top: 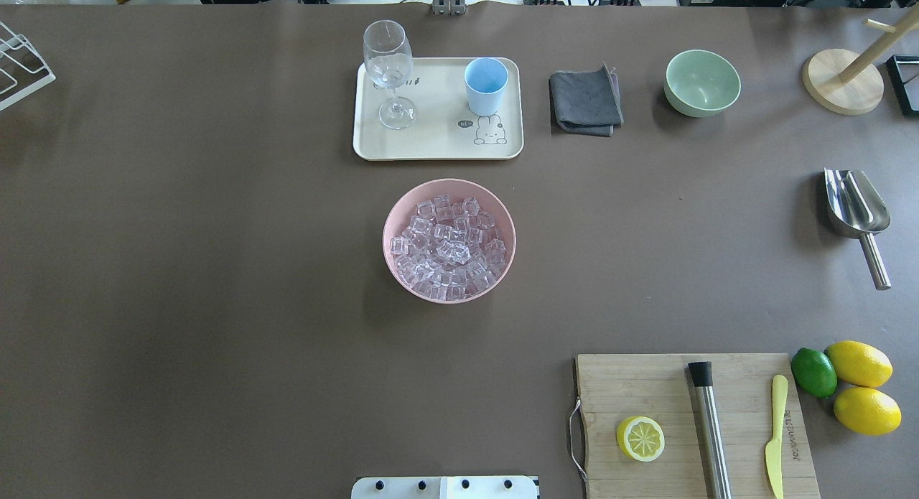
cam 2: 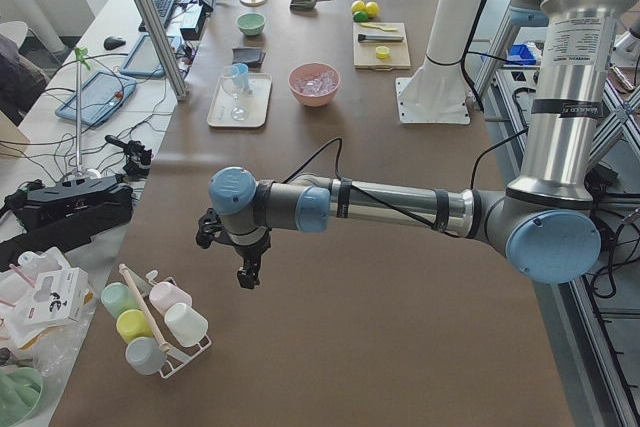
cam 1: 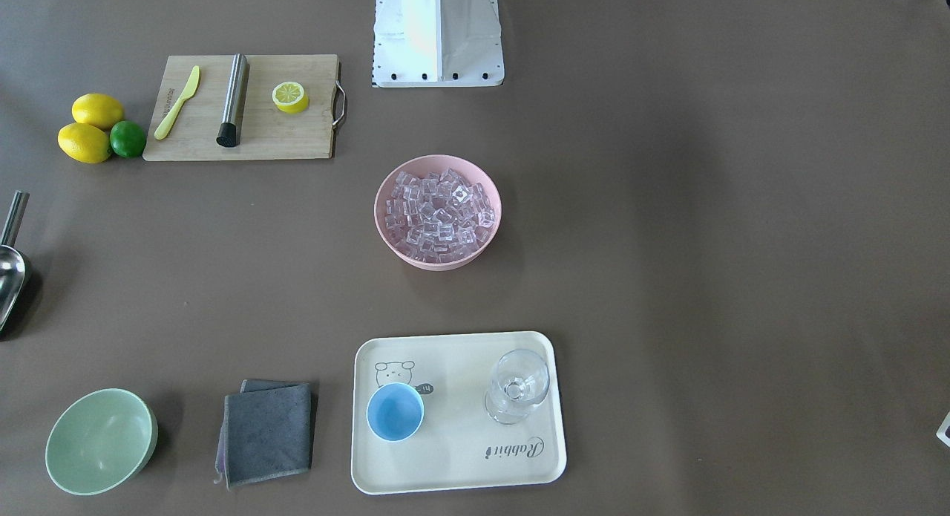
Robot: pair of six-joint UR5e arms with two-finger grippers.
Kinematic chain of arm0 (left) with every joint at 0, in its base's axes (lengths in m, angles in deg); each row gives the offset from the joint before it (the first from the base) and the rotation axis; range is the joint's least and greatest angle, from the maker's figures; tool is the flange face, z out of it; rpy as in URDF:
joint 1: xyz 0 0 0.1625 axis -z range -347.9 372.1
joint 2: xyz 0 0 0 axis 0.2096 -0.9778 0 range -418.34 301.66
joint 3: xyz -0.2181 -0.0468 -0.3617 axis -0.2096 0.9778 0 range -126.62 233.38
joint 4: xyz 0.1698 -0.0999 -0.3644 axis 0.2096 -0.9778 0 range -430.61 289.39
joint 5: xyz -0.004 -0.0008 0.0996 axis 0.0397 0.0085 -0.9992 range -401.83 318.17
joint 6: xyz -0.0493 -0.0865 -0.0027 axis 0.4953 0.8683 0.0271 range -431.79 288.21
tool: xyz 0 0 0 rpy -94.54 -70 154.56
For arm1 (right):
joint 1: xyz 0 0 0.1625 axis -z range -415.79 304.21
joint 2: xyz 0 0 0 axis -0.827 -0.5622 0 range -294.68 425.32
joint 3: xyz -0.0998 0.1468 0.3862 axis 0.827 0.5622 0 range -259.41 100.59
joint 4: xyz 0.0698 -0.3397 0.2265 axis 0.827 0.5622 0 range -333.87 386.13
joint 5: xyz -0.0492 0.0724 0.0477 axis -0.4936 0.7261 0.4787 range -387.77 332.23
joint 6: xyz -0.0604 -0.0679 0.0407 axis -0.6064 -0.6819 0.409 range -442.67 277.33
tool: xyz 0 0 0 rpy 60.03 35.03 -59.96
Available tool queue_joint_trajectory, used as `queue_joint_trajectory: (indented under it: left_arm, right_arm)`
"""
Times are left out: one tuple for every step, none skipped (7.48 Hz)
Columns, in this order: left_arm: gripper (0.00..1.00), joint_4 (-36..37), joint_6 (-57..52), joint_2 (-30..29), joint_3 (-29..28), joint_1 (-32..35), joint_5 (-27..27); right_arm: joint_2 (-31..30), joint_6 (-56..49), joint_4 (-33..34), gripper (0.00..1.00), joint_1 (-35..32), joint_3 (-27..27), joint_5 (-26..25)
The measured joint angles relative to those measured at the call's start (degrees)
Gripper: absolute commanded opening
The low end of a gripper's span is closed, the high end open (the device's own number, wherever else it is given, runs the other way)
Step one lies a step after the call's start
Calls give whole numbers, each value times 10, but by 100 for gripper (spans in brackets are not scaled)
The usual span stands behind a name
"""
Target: Put ice in cup with scoop
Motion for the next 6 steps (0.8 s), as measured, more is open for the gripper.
queue_joint_trajectory:
  left_arm:
    - [99, 0, 0, 0, 0, -4, 0]
    - [99, 1, -1, 1, 1, -6, 0]
    - [99, 1, -1, 0, -2, -9, -1]
    - [99, 0, -1, -4, -4, -13, -1]
    - [99, 0, -1, -7, -6, -17, -1]
    - [99, 0, -2, -8, -6, -22, -1]
  right_arm:
    - [0, 0, 0, 100, 0, 0, 0]
    - [0, -1, 0, 100, 0, 1, 0]
    - [0, 0, 0, 100, 0, 1, 0]
    - [0, 0, 0, 100, 0, 1, 0]
    - [1, 1, 0, 100, 0, 1, 0]
    - [2, 2, 0, 100, 0, 0, 1]
